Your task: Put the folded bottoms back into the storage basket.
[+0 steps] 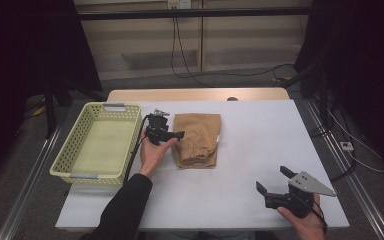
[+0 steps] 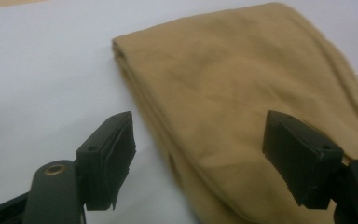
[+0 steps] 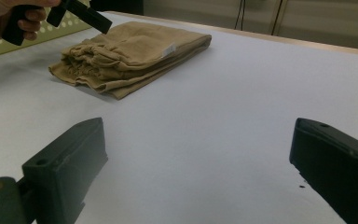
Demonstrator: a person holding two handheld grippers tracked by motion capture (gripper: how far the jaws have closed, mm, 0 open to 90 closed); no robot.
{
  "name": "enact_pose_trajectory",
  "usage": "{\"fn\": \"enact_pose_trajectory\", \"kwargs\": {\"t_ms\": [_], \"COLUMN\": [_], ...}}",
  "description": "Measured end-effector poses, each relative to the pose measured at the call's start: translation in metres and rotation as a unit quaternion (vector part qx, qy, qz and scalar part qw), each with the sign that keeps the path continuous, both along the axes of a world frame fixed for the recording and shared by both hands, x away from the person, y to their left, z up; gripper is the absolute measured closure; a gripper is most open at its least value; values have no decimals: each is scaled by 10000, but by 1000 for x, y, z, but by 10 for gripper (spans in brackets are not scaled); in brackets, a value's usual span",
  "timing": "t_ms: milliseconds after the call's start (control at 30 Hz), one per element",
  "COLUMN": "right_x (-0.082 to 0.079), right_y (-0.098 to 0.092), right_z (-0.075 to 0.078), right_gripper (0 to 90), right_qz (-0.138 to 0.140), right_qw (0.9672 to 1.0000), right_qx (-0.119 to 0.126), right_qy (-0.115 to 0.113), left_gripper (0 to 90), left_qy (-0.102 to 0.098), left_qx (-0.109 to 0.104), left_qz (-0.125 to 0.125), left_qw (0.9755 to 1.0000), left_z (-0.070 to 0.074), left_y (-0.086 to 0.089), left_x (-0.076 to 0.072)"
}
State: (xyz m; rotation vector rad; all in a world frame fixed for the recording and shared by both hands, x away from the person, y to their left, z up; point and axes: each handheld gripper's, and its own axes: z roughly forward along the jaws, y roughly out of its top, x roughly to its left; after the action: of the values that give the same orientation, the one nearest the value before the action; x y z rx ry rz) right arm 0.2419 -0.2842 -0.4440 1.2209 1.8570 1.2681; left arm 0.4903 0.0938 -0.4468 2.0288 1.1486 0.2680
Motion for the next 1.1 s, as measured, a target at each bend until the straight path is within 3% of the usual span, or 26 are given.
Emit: {"fn": "enact_pose_trajectory", "kwargs": {"t_ms": [133,200,400,533,767,933,1000,1100], "right_x": [0,0,0,0,0,0,0,0], "right_y": [1,1,1,1,1,1,1,1], "right_z": [-1,-1,-1,-1,-1,-1,-1,-2], "right_gripper": [35,35,35,35,35,35,36,37], "right_qz": [0,1,6,0,18,14,7,-5], "right_qw": [10000,10000,10000,10000,10000,10000,10000,9999], "right_qx": [-43,-43,-45,-49,-55,-59,-74,-98], "right_qy": [45,44,54,54,52,51,61,76], "left_gripper": [355,415,476,520,648,775,820,855], "left_qy": [170,191,430,422,606,908,1101,1069], "left_qx": [-24,62,36,130,112,-61,-180,-151], "left_qz": [34,21,-25,11,173,225,207,190], "left_qw": [9998,9998,9991,9990,9979,9956,9935,9940], "left_z": [-7,-10,-15,-16,-14,-14,-13,-13], "left_y": [0,0,0,-4,-7,-4,-2,-3], "left_x": [4,5,8,7,8,10,12,11]}}
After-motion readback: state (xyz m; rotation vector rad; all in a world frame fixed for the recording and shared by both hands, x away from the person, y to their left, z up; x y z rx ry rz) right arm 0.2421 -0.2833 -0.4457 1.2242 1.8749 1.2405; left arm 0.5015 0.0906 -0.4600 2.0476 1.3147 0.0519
